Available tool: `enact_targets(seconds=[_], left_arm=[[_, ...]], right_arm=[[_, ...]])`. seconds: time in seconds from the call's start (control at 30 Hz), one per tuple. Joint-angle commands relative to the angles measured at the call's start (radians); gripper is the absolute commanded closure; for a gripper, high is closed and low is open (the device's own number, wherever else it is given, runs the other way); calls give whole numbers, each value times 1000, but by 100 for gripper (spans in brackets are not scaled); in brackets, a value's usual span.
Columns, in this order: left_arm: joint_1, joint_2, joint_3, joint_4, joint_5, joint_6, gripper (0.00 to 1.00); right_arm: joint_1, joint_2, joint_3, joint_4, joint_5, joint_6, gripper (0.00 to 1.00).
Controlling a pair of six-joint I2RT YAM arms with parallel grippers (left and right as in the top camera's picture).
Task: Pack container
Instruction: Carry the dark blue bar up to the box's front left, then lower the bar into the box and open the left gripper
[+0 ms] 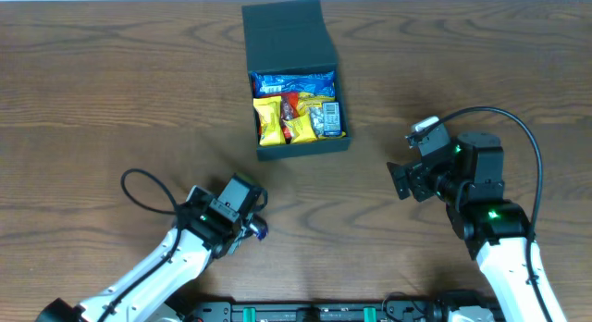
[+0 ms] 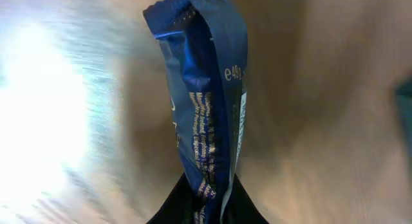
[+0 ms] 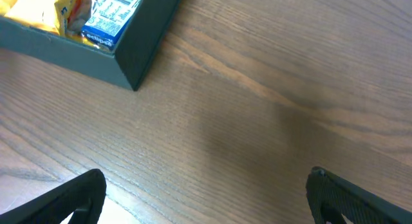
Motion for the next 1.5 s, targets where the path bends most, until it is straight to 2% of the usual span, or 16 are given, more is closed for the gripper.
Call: enact_targets(seconds=[0.0, 0.33, 0.73, 0.9, 1.23, 1.37, 1.47], left_arm=[[2, -14, 82, -2, -1, 63, 94], [2, -36, 285, 8, -26, 92, 94], [2, 12, 444, 249, -163, 114, 94], [2, 129, 502, 407, -162, 118, 94], [1, 367, 654, 496, -163, 112, 94], [1, 467, 698, 500, -174, 1, 94], [1, 527, 705, 519, -174, -130, 94]], right_arm=[[-9, -1, -1, 1, -11, -11, 1], [-9, -1, -1, 1, -11, -11, 1], [-9, -1, -1, 1, -11, -11, 1], [-9, -1, -1, 1, -11, -11, 1], [-9, -1, -1, 1, -11, -11, 1], [-9, -1, -1, 1, -11, -11, 1], [-9, -1, -1, 1, -11, -11, 1]])
